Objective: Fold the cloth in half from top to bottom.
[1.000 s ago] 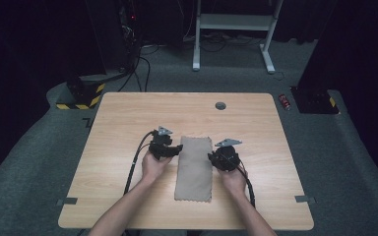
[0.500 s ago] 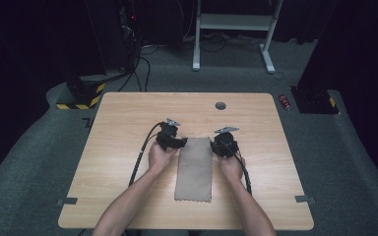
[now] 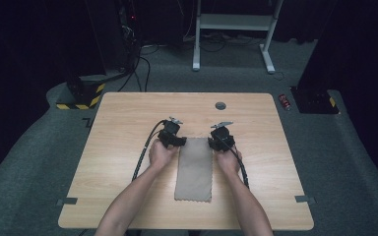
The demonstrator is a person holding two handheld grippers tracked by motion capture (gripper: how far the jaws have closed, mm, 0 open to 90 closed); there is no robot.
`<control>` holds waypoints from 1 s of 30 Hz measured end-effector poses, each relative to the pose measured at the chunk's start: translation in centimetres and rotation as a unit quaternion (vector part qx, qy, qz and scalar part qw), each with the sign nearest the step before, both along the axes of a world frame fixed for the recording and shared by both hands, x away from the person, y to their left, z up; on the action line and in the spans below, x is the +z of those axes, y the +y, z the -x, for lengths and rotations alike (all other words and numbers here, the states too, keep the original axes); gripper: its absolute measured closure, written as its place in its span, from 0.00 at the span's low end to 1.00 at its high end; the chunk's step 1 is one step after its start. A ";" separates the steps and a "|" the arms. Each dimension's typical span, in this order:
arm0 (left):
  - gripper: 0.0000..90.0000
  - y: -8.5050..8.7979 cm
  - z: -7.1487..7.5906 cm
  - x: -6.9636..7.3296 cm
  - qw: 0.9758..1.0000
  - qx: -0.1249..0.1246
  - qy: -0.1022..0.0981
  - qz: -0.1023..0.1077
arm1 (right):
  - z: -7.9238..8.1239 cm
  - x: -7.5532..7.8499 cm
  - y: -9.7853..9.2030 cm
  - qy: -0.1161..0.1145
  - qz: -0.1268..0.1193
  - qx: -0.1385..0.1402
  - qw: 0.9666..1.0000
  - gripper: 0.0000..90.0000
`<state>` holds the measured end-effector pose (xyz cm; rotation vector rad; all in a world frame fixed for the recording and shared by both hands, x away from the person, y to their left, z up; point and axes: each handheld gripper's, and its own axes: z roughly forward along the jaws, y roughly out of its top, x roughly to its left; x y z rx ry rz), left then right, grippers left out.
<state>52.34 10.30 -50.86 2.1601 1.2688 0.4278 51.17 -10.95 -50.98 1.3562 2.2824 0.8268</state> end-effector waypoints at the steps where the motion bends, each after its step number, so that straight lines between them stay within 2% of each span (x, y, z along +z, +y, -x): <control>1: 0.52 -0.1 -0.1 0.0 1.000 -0.002 -0.002 -0.003 | -0.1 0.0 0.0 0.003 -0.002 -0.001 1.000 0.80; 5: 0.55 -0.1 0.0 0.0 1.000 -0.008 -0.003 0.000 | -0.2 0.0 0.0 0.006 -0.003 0.006 1.000 0.83; 11: 0.67 -0.2 0.0 0.0 1.000 -0.027 -0.005 0.003 | -0.2 0.1 0.1 0.011 -0.005 0.023 1.000 0.93; 14: 0.77 -0.1 0.1 0.0 0.999 -0.035 -0.003 0.012 | -0.1 0.1 0.1 0.013 -0.006 0.027 1.000 0.97; 19: 0.96 0.0 -0.1 -0.1 0.998 -0.046 0.012 0.038 | -0.1 0.1 0.3 0.012 -0.002 0.027 1.000 0.98; 24: 0.98 0.3 -0.2 -0.1 0.997 -0.046 0.021 0.049 | -0.2 0.2 0.1 0.021 -0.009 0.023 0.999 0.99; 30: 0.99 0.6 -0.2 0.1 0.997 -0.051 0.029 0.059 | 0.3 0.7 -0.2 0.013 -0.014 0.033 0.999 0.99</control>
